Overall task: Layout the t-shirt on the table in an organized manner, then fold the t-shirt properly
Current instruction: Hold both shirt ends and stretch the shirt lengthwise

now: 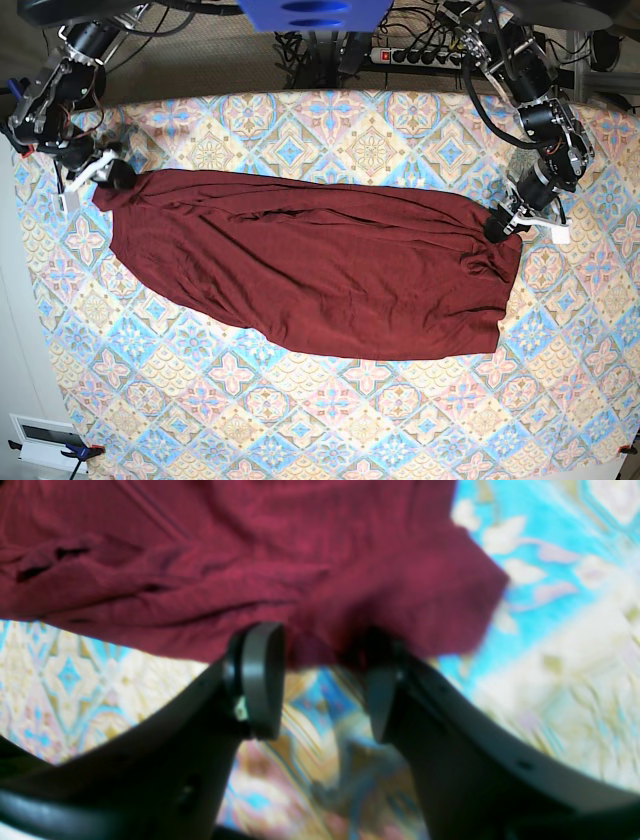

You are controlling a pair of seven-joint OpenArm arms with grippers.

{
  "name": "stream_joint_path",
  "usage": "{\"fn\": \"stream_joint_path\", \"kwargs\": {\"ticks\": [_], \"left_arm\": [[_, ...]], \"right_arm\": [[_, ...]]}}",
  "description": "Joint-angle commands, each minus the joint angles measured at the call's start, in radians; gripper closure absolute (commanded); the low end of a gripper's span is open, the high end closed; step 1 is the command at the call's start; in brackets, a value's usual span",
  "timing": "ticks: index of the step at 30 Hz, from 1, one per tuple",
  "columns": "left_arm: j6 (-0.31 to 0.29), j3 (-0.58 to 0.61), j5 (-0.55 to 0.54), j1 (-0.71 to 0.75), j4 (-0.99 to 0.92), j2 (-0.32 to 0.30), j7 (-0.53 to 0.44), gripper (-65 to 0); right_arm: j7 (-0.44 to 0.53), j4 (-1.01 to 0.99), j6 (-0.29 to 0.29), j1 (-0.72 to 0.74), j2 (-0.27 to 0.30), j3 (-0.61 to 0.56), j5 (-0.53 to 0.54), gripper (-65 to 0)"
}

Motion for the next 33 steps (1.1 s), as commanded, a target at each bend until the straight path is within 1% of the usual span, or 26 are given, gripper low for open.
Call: {"fn": "stream_joint_path", "kwargs": {"ticks": [1, 9, 14, 30, 33], "left_arm": [[0.018, 0.001, 0.014, 0.005, -0.003, -0.002, 0.019, 0.0], [0.018, 0.001, 0.014, 0.005, -0.003, -0.002, 0.019, 0.0], [0.018, 0.001, 0.014, 0.005, -0.003, -0.002, 0.019, 0.0], [0.018, 0.001, 0.014, 0.005, -0.003, -0.002, 0.019, 0.0], [0.018, 0.001, 0.014, 0.005, -0.003, -0.002, 0.019, 0.0]], "right_arm": [[0.008, 0.012, 0.002, 0.003, 0.017, 0.006, 0.016, -25.4], [0.010, -0.092, 0.002, 0.013, 0.017, 0.006, 0.014, -25.4], [0.010, -0.092, 0.002, 0.086, 0.017, 0.006, 0.014, -25.4], [0.008, -0.095, 0.002, 0.094, 0.017, 0.006, 0.013, -25.4], [0.008, -0.105, 0.002, 0.128, 0.017, 0.006, -0.042, -24.4]]}}
